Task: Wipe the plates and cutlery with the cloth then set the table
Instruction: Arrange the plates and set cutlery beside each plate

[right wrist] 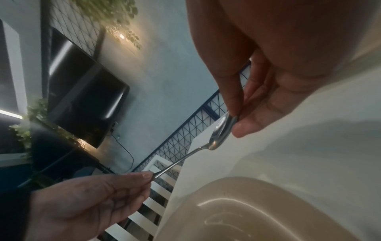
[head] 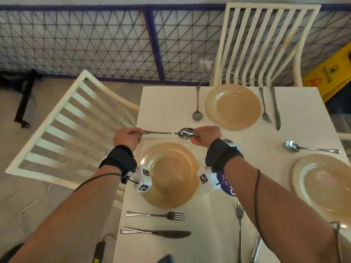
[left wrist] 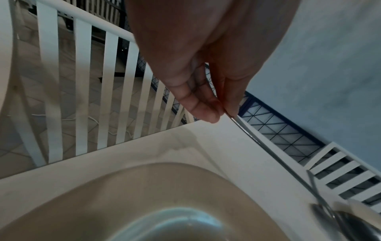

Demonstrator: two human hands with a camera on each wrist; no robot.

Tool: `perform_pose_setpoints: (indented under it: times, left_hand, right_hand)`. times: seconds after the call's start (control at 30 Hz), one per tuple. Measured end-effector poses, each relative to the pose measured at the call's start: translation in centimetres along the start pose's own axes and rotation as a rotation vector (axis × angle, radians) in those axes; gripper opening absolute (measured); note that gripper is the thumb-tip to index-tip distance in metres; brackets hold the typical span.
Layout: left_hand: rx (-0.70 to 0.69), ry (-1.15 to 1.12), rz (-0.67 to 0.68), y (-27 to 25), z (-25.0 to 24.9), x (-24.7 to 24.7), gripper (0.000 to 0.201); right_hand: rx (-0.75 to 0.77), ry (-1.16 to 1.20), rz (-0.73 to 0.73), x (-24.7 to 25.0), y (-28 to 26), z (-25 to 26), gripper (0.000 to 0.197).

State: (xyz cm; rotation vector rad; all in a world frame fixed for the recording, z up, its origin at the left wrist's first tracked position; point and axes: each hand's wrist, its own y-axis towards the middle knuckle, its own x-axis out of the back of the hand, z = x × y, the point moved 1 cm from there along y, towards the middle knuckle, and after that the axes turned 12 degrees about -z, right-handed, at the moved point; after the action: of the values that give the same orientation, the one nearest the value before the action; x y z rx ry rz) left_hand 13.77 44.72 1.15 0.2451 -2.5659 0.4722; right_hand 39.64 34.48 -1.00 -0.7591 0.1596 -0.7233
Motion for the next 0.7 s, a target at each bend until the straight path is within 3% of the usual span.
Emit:
perform_pose_setpoints:
  times: [0.3, 0.43, 0.6, 0.7]
  left_hand:
    - [0.007, 0.153, 0.004, 4.5, 3.0, -2.5, 0.010]
    - [0.001, 0.192, -0.007, 5.4, 3.8, -2.9, 0.008]
    - [0.004, 0.248, -0.017, 5.8, 4.1, -3.3, 0.011]
    - [-0.003, 0.266, -0.018, 5.8, 4.0, -3.2, 0.008]
  right_hand:
    - [-0.003, -0.184, -0.088, -3.5, 4.2, -0.6, 0.034]
    - [0.300, -0.743, -0.115, -4.0, 3.3, -0.4, 0.044]
    - [0.324, -0.735, -0.086, -3.9, 3.0, -0.1, 0.038]
    - [0.182, -0.583, -0.028, -3.8, 3.6, -0.5, 0.033]
